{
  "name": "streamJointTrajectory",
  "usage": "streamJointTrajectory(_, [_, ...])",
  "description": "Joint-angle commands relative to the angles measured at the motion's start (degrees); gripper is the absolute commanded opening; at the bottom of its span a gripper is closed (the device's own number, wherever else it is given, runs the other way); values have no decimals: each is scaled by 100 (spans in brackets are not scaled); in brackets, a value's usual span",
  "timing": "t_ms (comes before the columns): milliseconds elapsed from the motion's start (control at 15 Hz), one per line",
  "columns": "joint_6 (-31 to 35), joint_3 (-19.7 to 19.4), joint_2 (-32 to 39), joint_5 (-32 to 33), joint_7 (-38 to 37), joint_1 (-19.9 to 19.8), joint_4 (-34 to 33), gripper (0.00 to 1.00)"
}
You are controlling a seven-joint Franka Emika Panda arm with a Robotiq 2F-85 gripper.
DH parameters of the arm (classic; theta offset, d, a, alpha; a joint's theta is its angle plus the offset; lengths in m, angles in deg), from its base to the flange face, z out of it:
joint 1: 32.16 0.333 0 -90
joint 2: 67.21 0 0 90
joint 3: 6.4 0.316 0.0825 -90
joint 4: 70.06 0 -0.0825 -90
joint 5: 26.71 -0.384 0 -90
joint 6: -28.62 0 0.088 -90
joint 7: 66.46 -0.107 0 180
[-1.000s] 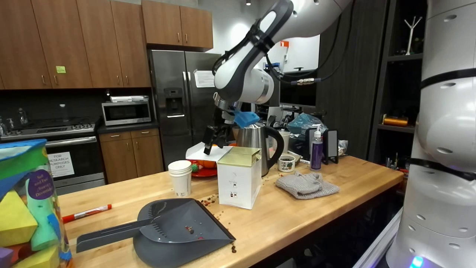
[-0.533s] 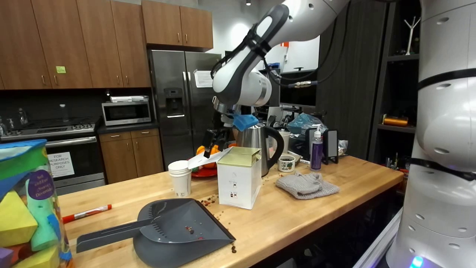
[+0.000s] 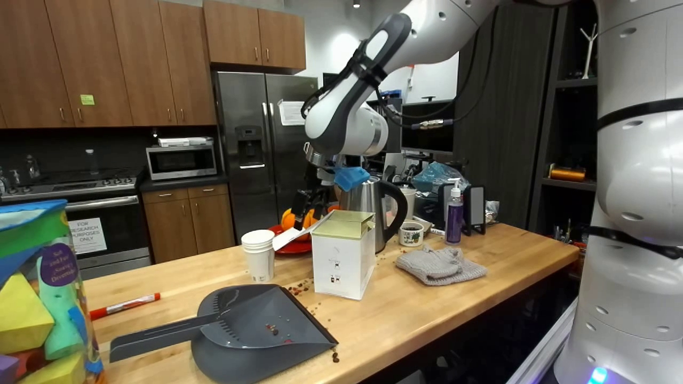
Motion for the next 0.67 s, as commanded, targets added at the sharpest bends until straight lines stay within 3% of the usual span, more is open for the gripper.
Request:
streamJointTrajectory(0, [-145,74,96,267,-200,-141,-112,100])
streamJointTrajectory(600, [-89,105,-18,565,-391,-117,-67,100])
